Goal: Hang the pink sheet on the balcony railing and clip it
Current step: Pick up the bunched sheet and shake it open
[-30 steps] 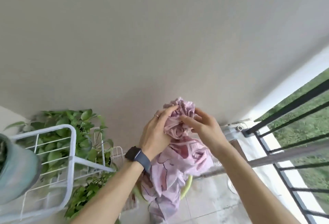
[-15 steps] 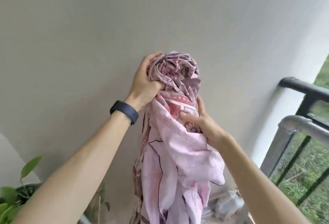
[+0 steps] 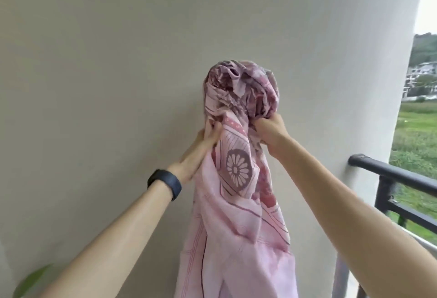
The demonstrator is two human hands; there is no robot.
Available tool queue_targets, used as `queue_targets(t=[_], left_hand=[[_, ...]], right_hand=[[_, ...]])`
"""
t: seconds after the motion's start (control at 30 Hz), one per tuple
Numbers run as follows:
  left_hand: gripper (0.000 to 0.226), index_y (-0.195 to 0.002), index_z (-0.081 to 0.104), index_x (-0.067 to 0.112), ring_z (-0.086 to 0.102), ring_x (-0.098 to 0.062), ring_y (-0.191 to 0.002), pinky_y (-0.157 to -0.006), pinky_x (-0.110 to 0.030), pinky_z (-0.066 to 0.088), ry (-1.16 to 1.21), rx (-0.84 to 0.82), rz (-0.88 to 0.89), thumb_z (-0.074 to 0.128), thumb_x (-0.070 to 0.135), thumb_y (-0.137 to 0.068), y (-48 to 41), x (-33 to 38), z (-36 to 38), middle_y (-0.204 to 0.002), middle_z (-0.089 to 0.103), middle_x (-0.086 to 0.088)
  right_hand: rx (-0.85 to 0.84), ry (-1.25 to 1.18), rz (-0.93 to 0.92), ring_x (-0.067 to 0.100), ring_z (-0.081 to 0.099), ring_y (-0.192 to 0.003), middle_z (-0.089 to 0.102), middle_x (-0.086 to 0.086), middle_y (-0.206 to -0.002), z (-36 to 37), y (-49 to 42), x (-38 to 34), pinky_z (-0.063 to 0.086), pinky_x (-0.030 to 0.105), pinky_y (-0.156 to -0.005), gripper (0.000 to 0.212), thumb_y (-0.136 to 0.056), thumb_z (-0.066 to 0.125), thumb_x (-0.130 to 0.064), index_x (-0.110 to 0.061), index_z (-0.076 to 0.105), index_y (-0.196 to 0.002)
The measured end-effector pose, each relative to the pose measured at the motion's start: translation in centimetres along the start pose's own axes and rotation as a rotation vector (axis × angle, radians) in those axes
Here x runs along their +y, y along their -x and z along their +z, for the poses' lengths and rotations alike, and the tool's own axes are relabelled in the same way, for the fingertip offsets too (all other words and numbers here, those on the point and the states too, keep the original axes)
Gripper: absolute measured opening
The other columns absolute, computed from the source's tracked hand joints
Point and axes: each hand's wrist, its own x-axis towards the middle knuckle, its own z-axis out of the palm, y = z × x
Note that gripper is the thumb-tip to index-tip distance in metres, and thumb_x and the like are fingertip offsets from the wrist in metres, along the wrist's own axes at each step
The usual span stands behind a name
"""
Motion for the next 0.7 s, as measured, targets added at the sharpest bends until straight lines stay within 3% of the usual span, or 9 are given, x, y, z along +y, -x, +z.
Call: queue_targets(t=[0.03, 0.1, 0.17, 0.23, 0.33, 0.43, 0.53, 0.63, 0.7], left_hand=[[0.087, -0.138, 0.036, 0.029, 0.047, -0.004, -0.125, -0.111, -0.033, 0.036, -0.039, -0.064, 0.02, 0.07, 0.073, -0.071, 0.3, -0.7, 0.7, -0.133, 0.051, 0.016], [0.104, -0.137, 0.04, 0.018, 0.057, -0.006, -0.117, -0.102, -0.027, 0.046, -0.188, -0.033, 0.09, 0.088, 0.062, -0.055, -0.5, -1.1, 1.3, -0.126, 0.058, 0.011], [0.077, -0.122, 0.051, 0.017, 0.065, -0.009, -0.104, -0.087, -0.018, 0.049, -0.316, 0.007, 0.16, 0.094, 0.035, -0.06, -1.3, -0.4, 0.0, -0.111, 0.065, 0.008], [0.051, -0.112, 0.058, 0.025, 0.066, -0.01, -0.095, -0.082, -0.022, 0.048, -0.435, 0.044, 0.187, 0.087, 0.019, -0.07, -1.9, 0.5, -2.9, -0.103, 0.069, 0.009], [0.047, -0.117, 0.061, 0.022, 0.064, -0.023, -0.098, -0.079, -0.028, 0.044, -0.604, 0.35, 0.1, 0.08, 0.025, -0.074, -2.4, 0.9, -8.1, -0.108, 0.07, -0.001], [0.017, -0.103, 0.067, 0.023, 0.065, -0.034, -0.097, -0.073, -0.029, 0.043, -0.764, 0.571, 0.12, 0.066, 0.023, -0.085, -2.9, 1.2, -8.7, -0.104, 0.071, -0.01], [0.023, -0.107, 0.069, 0.019, 0.062, -0.04, -0.105, -0.081, -0.034, 0.048, -0.753, 0.528, 0.057, 0.061, 0.025, -0.087, -3.3, 1.6, -6.5, -0.114, 0.069, -0.018], [0.046, -0.114, 0.07, 0.02, 0.062, -0.034, -0.114, -0.098, -0.037, 0.049, -0.57, 0.336, 0.016, 0.063, 0.046, -0.077, -3.8, 0.9, -5.2, -0.117, 0.07, -0.01], [0.032, -0.107, 0.066, 0.019, 0.064, -0.038, -0.102, -0.085, -0.038, 0.052, -0.742, 0.353, 0.11, 0.064, 0.036, -0.08, -3.6, 0.8, -4.9, -0.105, 0.071, -0.01]], right_hand=[[0.003, 0.013, -0.006, 0.015, 0.051, -0.046, 0.058, 0.004, -0.061, -0.3, -0.4, -0.3, 0.035, 0.019, -0.038, 0.023, -0.078, 0.046, 0.002, -0.009, 0.065, -0.079], [-0.02, 0.064, -0.056, 0.014, 0.053, -0.052, 0.061, 0.002, -0.069, -0.9, -0.8, -1.2, 0.038, 0.019, -0.039, 0.023, -0.08, 0.05, 0.002, -0.013, 0.067, -0.083], [-0.044, 0.226, -0.132, 0.016, 0.06, -0.067, 0.067, 0.001, -0.079, -2.5, -1.6, -1.9, 0.05, 0.023, -0.052, 0.017, -0.083, 0.058, -0.005, -0.014, 0.07, -0.091], [0.02, 0.452, -0.208, 0.025, 0.065, -0.085, 0.072, 0.006, -0.094, -5.5, -3.0, -2.7, 0.057, 0.034, -0.072, 0.021, -0.083, 0.063, -0.012, -0.012, 0.07, -0.102], [0.286, 0.749, -0.269, 0.038, 0.063, -0.089, 0.07, 0.016, -0.099, -11.7, -4.8, -2.8, 0.052, 0.04, -0.075, 0.03, -0.081, 0.053, -0.013, -0.018, 0.057, -0.11], [0.411, 0.934, -0.289, 0.04, 0.061, -0.076, 0.065, 0.018, -0.084, -14.6, -5.2, -1.2, 0.055, 0.046, -0.07, 0.029, -0.074, 0.045, -0.015, -0.027, 0.041, -0.1], [0.446, 1.051, -0.24, 0.033, 0.051, -0.071, 0.057, 0.014, -0.078, -14.7, -3.8, 0.2, 0.043, 0.038, -0.063, 0.023, -0.085, 0.044, -0.009, -0.024, 0.045, -0.103], [0.47, 1.172, -0.19, 0.033, 0.056, -0.076, 0.056, 0.013, -0.078, -15.8, -2.8, 2.4, 0.044, 0.04, -0.063, 0.021, -0.091, 0.043, -0.011, -0.019, 0.047, -0.11], [0.47, 1.301, -0.199, 0.032, 0.059, -0.074, 0.06, 0.014, -0.078, -17.3, -2.6, 3.3, 0.046, 0.038, -0.062, 0.02, -0.093, 0.047, -0.012, -0.019, 0.049, -0.112]])
